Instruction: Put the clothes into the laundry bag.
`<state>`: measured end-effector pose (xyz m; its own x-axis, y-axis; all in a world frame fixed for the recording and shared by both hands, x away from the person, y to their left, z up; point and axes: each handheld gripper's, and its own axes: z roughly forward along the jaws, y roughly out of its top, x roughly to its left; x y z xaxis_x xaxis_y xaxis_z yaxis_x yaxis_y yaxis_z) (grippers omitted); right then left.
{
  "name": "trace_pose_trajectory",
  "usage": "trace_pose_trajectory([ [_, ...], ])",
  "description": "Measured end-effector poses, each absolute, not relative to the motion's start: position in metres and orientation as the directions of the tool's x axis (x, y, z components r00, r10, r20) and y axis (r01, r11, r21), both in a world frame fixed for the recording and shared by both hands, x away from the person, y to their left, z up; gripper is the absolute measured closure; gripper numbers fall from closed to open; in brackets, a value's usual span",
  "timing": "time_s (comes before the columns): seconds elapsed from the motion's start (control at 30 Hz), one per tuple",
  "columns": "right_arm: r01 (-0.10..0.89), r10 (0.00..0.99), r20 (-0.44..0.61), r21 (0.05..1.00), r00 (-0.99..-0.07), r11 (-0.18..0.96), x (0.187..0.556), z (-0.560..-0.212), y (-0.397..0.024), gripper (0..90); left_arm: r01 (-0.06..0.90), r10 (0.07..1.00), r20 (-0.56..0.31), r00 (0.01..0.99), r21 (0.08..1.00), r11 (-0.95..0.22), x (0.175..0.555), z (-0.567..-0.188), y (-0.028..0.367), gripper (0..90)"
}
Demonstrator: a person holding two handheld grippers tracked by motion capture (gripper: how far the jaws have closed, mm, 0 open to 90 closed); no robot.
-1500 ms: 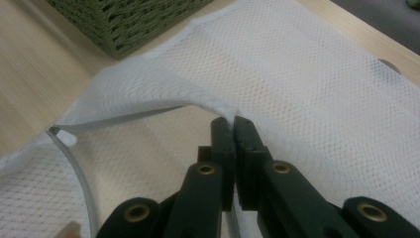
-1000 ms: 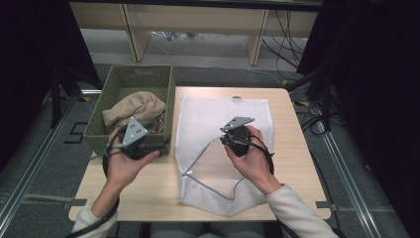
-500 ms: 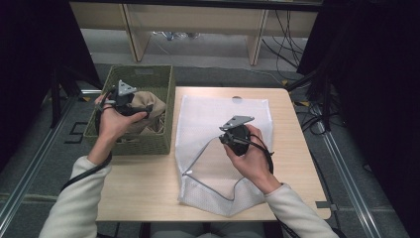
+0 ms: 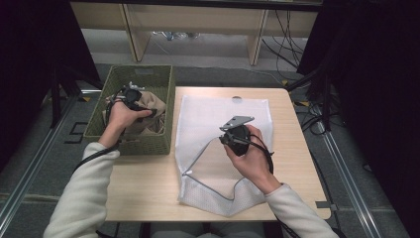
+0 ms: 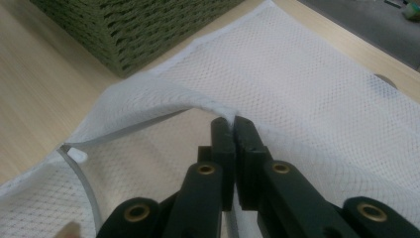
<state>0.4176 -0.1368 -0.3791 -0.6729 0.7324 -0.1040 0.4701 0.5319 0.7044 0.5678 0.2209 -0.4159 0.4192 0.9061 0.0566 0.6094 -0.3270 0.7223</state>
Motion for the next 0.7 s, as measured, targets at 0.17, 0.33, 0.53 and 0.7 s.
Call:
trace_pose_trajectory([
  [0.17,0.474,0.733,-0.099,0.703,-0.673,0.531,0.418,-0.378,-0.137,89.7,0.647,0.893,0.114,0.435,0.651,-0.398,0.581,-0.426,0.218,2.1],
  [0.33,0.462,0.722,-0.110,0.701,-0.683,0.543,0.419,-0.379,-0.139,89.7,0.653,0.877,0.167,0.450,0.609,-0.451,0.587,-0.437,0.214,1.1],
  [0.53,0.465,0.724,-0.107,0.700,-0.681,0.541,0.419,-0.379,-0.139,89.7,0.667,0.863,0.183,0.471,0.566,-0.485,0.591,-0.450,0.219,8.3],
  [0.7,0.471,0.727,-0.102,0.700,-0.679,0.538,0.419,-0.379,-0.139,89.7,0.664,0.856,0.204,0.476,0.555,-0.501,0.589,-0.453,0.230,33.9],
])
